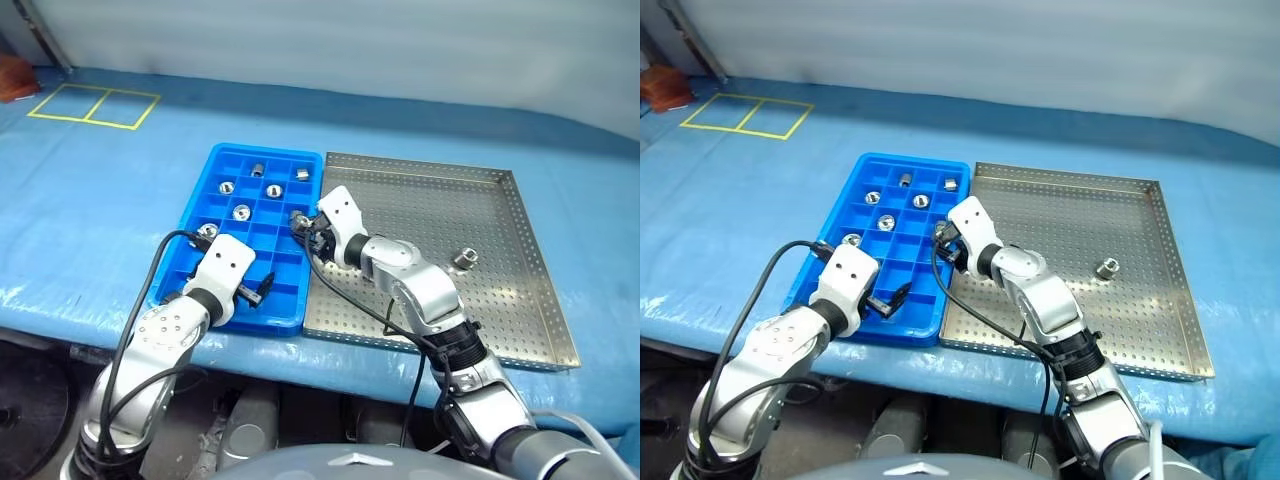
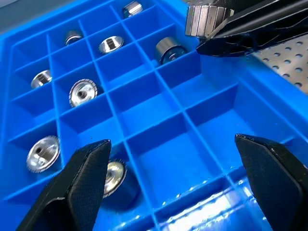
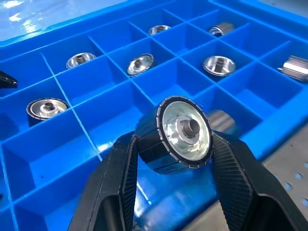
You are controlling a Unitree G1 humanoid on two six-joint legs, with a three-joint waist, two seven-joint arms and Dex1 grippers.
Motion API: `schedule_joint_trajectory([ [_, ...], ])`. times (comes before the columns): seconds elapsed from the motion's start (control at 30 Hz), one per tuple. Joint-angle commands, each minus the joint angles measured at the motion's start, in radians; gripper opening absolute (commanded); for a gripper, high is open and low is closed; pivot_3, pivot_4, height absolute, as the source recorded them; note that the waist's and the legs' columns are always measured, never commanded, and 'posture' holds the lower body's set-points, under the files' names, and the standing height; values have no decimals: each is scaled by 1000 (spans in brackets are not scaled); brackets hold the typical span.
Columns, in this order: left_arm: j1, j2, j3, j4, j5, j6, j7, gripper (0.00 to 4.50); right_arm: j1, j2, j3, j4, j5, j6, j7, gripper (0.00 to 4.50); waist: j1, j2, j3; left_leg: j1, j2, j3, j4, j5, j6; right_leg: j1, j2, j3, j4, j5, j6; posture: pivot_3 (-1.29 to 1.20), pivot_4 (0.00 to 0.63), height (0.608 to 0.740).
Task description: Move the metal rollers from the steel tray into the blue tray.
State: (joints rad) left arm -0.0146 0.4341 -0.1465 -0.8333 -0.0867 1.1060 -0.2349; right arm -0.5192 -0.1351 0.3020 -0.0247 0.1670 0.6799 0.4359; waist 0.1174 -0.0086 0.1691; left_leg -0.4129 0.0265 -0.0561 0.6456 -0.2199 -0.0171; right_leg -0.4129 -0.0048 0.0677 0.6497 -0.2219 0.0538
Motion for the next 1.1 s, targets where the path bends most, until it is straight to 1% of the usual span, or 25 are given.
schedule_joint_trajectory([
  [0.03,3,-7,-1,-52,7,2,20,4500,-34,24,-2,20,1,-59,24,1870,14,0,0,0,0,0,0,0,0,0,0,0,0,0,0,441,150,740],
  [0.2,6,-14,-14,-47,-1,-4,28,4500,-47,49,-17,75,3,-85,38,1870,40,0,0,0,0,0,-1,0,0,0,0,0,0,0,0,447,150,740],
  [0.47,-2,-19,-29,-28,-4,-17,26,4500,-60,75,-37,140,13,-97,56,1870,51,0,0,0,0,0,-1,0,0,-1,0,0,0,0,0,442,150,740],
  [0.53,-4,-18,-30,-24,-5,-20,23,4500,-66,80,-42,162,12,-100,57,2604,51,0,0,0,0,0,-1,0,-1,-1,1,0,1,0,-1,436,150,740],
  [0.57,-6,-17,-30,-21,-5,-22,22,4500,-69,82,-45,166,12,-101,56,2863,51,0,0,1,0,0,-1,0,-1,-1,1,0,1,0,-1,436,150,740],
  [0.63,-8,-17,-29,-17,-5,-24,20,4500,-69,86,-50,162,7,-111,51,3609,52,0,0,1,0,0,-1,0,-1,-1,1,0,1,-1,-1,436,150,740],
  [0.67,-8,-18,-29,-16,-6,-26,20,4500,-68,87,-50,155,3,-116,48,3865,52,0,0,0,0,0,-1,0,-1,-1,1,0,1,-1,-1,430,150,740],
  [0.83,-16,-23,-39,2,-8,-47,11,4500,-54,63,-63,89,-16,-126,22,3865,51,0,0,0,0,0,-1,0,-1,-1,1,0,1,-1,-1,413,150,740],
  [0.97,-45,-40,-53,24,-24,-88,-7,4500,-16,5,-87,-30,-40,-96,-19,3865,61,0,0,-1,0,0,-1,0,-1,-2,0,0,0,-1,-1,405,150,740],
  [1.1,-113,-100,-80,100,-32,-140,-15,4500,89,-84,-146,-182,-68,0,-74,3865,73,0,0,-2,0,0,-1,0,-1,-1,0,0,-1,-1,-1,366,150,740],
])
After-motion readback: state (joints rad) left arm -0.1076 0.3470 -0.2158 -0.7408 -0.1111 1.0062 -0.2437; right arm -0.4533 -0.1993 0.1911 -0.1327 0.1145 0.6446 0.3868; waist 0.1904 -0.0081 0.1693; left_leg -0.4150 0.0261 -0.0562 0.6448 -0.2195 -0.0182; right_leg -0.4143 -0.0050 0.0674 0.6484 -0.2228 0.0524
